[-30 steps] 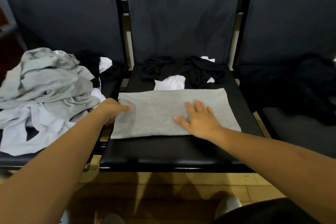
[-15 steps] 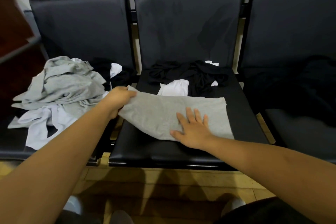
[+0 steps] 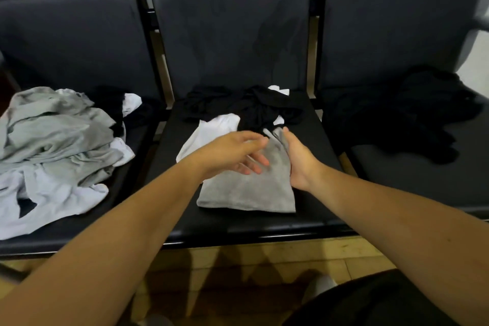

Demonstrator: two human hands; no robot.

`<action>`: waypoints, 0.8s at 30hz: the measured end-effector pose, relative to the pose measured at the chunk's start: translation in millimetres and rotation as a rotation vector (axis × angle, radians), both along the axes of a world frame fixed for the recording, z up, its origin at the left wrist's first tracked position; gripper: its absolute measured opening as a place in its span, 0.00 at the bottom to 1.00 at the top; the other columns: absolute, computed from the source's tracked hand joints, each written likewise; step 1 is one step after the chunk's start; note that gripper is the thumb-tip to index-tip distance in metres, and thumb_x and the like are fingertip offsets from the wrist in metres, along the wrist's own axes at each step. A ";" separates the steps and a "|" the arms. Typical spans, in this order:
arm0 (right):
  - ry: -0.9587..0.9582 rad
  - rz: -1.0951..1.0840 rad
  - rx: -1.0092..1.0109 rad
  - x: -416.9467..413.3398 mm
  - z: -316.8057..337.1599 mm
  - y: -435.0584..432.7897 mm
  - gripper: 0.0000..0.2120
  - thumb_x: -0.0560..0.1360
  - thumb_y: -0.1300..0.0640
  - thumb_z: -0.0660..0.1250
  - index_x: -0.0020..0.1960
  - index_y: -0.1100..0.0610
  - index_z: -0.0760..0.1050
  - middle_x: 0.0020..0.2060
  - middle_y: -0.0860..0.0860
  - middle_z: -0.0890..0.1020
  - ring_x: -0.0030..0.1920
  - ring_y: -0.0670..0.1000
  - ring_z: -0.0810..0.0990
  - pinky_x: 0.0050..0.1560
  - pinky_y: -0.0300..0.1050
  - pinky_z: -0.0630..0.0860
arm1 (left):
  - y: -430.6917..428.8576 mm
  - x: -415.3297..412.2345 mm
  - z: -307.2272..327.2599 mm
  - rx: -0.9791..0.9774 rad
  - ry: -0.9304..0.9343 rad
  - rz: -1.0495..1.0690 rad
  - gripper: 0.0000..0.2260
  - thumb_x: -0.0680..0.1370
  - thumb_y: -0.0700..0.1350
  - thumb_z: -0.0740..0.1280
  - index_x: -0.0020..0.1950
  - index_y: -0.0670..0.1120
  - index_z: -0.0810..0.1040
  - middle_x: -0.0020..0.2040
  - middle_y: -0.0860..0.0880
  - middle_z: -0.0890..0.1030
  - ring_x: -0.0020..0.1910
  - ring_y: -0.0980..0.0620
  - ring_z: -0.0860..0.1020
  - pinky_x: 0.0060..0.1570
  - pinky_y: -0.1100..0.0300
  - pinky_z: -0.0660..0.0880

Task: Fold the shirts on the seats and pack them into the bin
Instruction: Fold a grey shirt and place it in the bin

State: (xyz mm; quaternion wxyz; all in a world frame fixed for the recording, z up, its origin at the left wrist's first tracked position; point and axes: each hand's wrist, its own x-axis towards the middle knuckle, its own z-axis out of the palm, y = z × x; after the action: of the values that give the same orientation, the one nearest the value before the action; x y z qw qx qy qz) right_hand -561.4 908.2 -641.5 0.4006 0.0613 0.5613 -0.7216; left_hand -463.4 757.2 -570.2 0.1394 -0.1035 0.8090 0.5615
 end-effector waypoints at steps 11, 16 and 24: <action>0.457 -0.106 0.415 -4.8 -12.2 -5.5 0.08 0.79 0.63 0.64 0.41 0.59 0.73 0.35 0.50 0.77 0.37 0.52 0.75 0.39 0.45 0.73 | -44.5 12.3 -45.7 -0.520 -0.116 0.328 0.12 0.79 0.49 0.69 0.43 0.43 0.71 0.39 0.47 0.73 0.37 0.51 0.73 0.35 0.61 0.70; 0.420 -0.140 0.579 -19.9 -19.2 -1.9 0.16 0.80 0.61 0.61 0.35 0.54 0.63 0.34 0.52 0.69 0.31 0.50 0.66 0.34 0.45 0.68 | -46.6 15.6 -51.4 -0.374 -0.231 0.400 0.18 0.78 0.54 0.71 0.57 0.42 0.72 0.52 0.47 0.78 0.50 0.50 0.78 0.41 0.60 0.74; 0.346 -0.226 0.542 -18.0 -20.2 -3.5 0.15 0.81 0.58 0.62 0.37 0.56 0.63 0.35 0.49 0.67 0.33 0.47 0.67 0.33 0.41 0.65 | -39.3 13.0 -50.4 -0.067 -0.169 0.480 0.18 0.76 0.52 0.73 0.59 0.41 0.79 0.55 0.45 0.83 0.51 0.49 0.81 0.48 0.57 0.78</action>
State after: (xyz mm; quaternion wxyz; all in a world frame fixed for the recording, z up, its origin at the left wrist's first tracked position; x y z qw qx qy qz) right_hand -579.4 904.6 -661.7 0.1862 0.1040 0.7820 -0.5857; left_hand -450.4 717.9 -620.6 0.0658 -0.3435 0.7650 0.5408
